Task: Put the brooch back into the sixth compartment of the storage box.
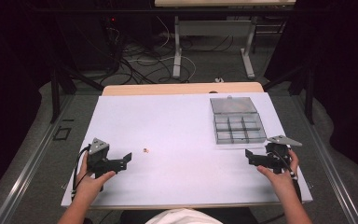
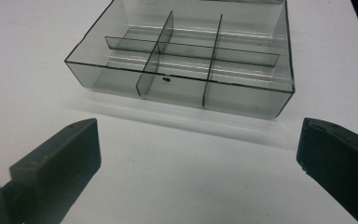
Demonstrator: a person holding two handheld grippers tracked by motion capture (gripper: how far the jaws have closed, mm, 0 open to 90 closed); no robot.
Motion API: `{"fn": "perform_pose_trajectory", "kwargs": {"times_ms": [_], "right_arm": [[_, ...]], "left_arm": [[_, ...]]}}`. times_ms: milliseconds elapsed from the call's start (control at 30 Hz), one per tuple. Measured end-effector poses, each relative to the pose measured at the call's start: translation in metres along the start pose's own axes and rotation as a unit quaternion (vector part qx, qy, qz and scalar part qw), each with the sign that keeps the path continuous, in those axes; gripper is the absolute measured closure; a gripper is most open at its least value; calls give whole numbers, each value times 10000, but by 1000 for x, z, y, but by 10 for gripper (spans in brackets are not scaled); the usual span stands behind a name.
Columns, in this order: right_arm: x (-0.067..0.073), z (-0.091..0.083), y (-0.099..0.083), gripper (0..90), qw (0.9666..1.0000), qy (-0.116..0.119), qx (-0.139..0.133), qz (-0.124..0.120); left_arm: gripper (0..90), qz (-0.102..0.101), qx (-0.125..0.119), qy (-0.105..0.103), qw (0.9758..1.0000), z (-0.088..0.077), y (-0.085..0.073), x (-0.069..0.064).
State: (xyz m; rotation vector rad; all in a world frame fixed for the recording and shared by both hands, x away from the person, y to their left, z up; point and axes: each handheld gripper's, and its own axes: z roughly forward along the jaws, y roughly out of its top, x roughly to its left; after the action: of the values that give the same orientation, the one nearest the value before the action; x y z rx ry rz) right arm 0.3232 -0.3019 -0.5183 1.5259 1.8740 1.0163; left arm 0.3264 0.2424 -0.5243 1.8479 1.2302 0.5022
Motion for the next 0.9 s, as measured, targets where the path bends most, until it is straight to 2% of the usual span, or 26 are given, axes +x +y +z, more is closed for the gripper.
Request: {"fn": "perform_pose_trajectory", "kwargs": {"times_ms": [133,200,400,467,600,867,900], "right_arm": [[5,2,1,0,9999,11,21,-167],[12,3,2,0,9995,20,-27,-308],[25,7,5,0,9989,183,-44,-427],[34,9,7,0,9978,294,-32,-592],[44,13,8,0,9965,412,-5,-729],[64,20,12,0,9935,711,-42,-886],[66,21,12,4,9933,695,-36,-924]], "left_arm": [[6,14,-48,-11,10000,0,-1,0],[6,27,-19,-17,10000,-1,-1,-1],[6,42,-54,-11,10000,-4,-3,-4],[7,57,-27,-28,10000,-6,-3,-5],[7,35,-26,-46,10000,-7,-4,-5],[9,8,-21,-20,10000,-8,-5,-5],[9,5,-20,-20,10000,-8,-5,-4]]}}
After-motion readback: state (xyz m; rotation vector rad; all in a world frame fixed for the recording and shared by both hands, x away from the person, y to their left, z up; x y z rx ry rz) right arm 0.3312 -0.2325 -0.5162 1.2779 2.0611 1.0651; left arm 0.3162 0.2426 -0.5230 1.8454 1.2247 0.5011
